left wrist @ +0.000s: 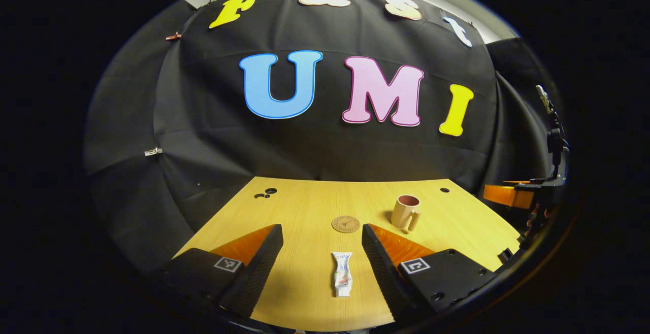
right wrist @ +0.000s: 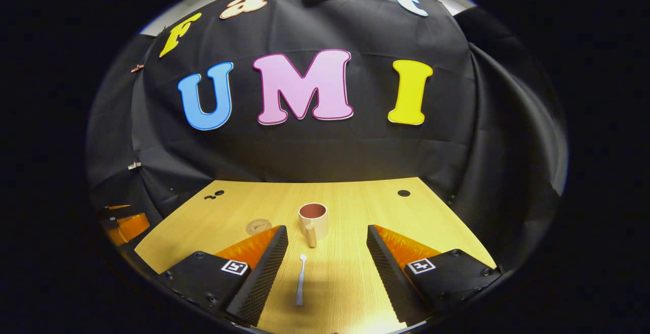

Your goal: Put the toothbrush and toothpaste on the desktop into the cup, then pick up the cup and place it on the coaster on the desktop.

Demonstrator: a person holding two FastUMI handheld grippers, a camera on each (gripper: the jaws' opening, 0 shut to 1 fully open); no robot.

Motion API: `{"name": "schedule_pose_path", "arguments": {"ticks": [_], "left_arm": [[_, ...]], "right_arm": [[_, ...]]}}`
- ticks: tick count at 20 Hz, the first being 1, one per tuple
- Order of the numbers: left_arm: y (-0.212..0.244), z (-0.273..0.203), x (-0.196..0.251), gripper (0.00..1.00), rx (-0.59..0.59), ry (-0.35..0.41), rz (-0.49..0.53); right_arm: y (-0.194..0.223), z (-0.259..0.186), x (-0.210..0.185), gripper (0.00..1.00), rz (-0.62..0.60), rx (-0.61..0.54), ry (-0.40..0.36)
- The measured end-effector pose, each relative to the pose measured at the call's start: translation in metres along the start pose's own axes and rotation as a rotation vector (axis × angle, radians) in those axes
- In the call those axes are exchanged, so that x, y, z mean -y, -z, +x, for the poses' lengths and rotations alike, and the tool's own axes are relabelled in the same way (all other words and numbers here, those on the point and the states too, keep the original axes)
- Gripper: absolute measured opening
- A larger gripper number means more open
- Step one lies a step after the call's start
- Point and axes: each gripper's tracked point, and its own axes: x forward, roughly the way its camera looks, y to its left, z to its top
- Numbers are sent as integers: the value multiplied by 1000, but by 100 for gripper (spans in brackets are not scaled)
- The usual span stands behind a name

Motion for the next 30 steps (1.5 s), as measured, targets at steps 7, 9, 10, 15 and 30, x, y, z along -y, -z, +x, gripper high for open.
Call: {"name": "schedule_pose_path", "arguments": {"ticks": [7, 9, 10, 15, 30], "left_arm": [[21, 26, 13, 98, -68, 60, 5], [34, 39, 18, 98, -111, 73, 11], [39, 46, 21, 98, -129, 83, 5], [85, 89, 25, 98, -248, 70, 29], [213, 154, 29, 92, -723, 23, -5]], "right_arm": [[-2, 25, -4, 96, -6, -24, -37], [0, 33, -12, 96, 12, -46, -84], [1, 37, -16, 96, 13, -58, -107], [11, 57, -21, 96, -29, -95, -173], [75, 87, 1, 92, 5, -244, -193]]}}
